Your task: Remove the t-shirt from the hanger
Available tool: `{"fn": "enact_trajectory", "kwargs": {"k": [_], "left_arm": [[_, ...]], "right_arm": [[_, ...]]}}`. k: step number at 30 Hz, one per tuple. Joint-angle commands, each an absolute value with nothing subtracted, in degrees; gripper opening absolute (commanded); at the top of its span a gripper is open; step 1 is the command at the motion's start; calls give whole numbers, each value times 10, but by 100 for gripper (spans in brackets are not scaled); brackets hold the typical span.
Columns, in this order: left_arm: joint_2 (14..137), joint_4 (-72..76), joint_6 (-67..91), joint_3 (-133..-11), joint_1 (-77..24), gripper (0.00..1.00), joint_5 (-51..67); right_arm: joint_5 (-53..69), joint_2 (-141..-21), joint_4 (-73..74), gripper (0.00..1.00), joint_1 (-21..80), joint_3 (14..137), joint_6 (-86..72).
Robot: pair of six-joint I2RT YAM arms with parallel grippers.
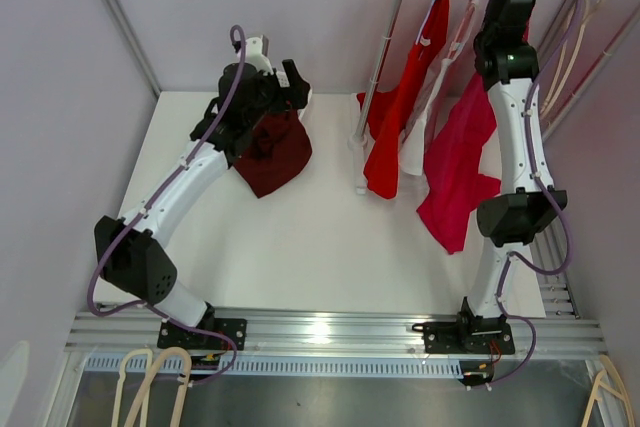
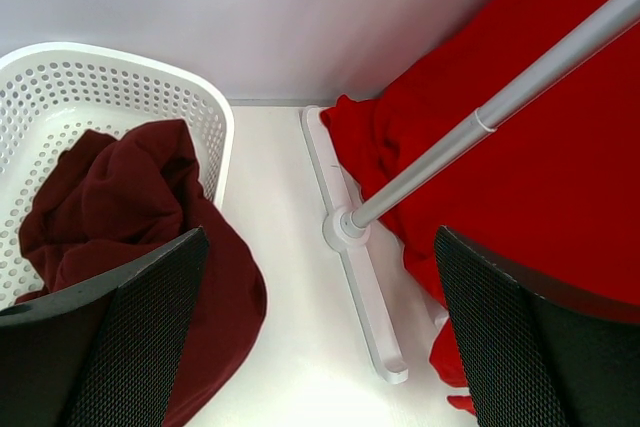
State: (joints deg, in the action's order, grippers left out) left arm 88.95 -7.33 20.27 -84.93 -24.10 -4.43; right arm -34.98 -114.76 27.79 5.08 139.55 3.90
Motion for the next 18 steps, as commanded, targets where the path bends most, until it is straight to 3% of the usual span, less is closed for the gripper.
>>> {"fn": "enact_trajectory", "kwargs": {"k": [1, 6, 18], "left_arm": [[870, -57, 182, -874, -254, 100, -65], [843, -73, 174, -867, -272, 99, -77], [733, -88, 116, -820, -396, 99, -151]], "right_arm": [[-314, -1094, 208, 0, 67, 1414, 83], [-293, -1021, 183, 0, 79, 1344, 90], [-394, -855, 248, 0, 127, 1182, 4]]}}
